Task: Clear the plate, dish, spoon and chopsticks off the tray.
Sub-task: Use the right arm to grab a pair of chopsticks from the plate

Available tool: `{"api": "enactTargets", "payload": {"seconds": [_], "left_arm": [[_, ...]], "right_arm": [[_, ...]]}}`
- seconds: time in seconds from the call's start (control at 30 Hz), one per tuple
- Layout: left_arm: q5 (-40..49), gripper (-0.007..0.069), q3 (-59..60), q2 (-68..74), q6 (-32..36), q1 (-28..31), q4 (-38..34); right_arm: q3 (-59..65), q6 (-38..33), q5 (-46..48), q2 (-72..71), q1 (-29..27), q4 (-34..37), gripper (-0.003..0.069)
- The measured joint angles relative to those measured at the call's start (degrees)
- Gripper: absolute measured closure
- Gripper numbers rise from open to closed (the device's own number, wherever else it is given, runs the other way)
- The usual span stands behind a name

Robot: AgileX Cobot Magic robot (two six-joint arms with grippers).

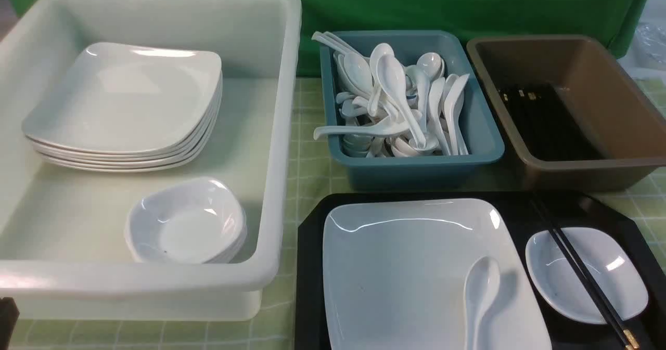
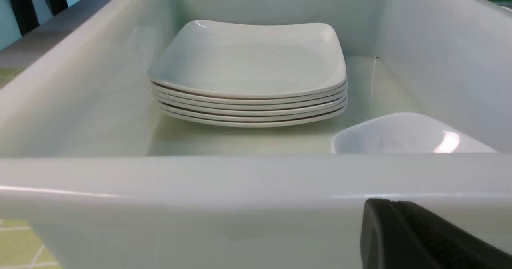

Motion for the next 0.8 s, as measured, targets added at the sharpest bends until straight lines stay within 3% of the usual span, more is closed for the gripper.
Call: {"api": "enactTargets", "payload": {"seconds": [0.7, 0.8], "left_arm": [[-1.0, 0.0603, 0.0, 0.0, -0.5, 0.0, -0.4], [-4.7, 0.0603, 0.0, 0.0, -5.3, 0.0, -10.2]], "right_arm": [[0.0, 0.0, 0.0, 0.0, 0.0, 0.0, 0.0421], [0.0, 0.0, 0.0, 0.0, 0.0, 0.0, 0.0421]]}}
